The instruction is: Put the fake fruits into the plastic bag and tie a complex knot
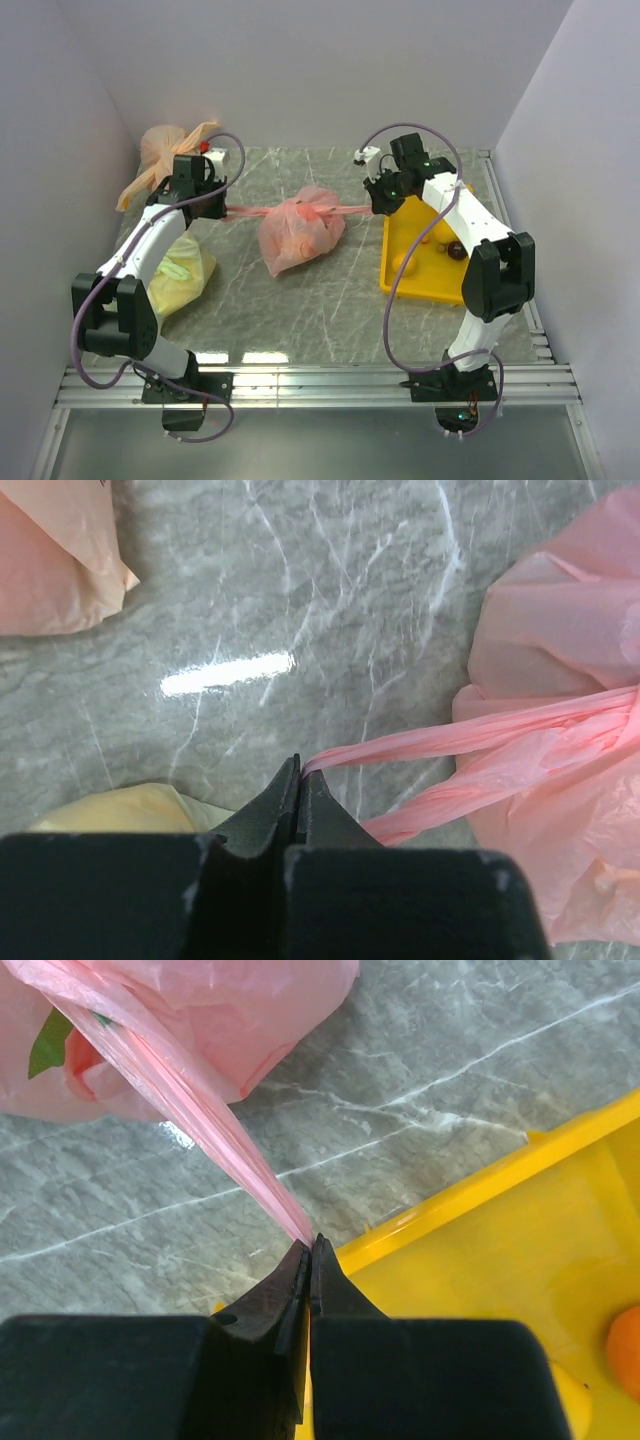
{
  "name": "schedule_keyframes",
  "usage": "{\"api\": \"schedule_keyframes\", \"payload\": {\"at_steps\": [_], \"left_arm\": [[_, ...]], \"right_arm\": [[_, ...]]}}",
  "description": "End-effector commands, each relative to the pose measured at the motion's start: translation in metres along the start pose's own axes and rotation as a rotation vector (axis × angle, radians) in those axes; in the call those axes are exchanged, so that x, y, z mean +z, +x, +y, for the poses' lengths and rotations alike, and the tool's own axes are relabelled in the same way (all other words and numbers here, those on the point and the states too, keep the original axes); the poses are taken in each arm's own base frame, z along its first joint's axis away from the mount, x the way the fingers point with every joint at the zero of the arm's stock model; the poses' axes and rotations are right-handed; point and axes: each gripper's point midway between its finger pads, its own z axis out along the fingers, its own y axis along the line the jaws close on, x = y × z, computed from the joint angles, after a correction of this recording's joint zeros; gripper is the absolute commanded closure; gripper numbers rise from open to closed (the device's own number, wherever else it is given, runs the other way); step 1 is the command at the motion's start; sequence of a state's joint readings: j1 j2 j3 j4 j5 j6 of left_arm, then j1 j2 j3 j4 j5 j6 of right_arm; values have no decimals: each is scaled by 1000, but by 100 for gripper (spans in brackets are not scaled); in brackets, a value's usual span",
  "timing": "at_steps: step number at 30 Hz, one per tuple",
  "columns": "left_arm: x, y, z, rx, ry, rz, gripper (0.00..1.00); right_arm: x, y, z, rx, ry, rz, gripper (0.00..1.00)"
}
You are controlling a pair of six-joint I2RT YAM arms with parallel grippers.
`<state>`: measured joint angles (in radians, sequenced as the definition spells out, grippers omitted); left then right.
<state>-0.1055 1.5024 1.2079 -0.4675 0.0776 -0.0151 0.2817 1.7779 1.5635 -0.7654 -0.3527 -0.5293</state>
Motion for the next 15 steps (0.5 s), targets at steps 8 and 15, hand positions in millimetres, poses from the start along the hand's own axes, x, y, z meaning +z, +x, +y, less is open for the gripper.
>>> {"api": "schedule_keyframes", "payload": {"at_steps": [8,15], "left_arm": [[-30,-3,106,-49,-405,-2,100],[-30,-7,58,-59,-132,18,71]], "right_arm": [[-20,57,-35,85,126,230,100],[-26,35,9,108,-97,175,74]]}}
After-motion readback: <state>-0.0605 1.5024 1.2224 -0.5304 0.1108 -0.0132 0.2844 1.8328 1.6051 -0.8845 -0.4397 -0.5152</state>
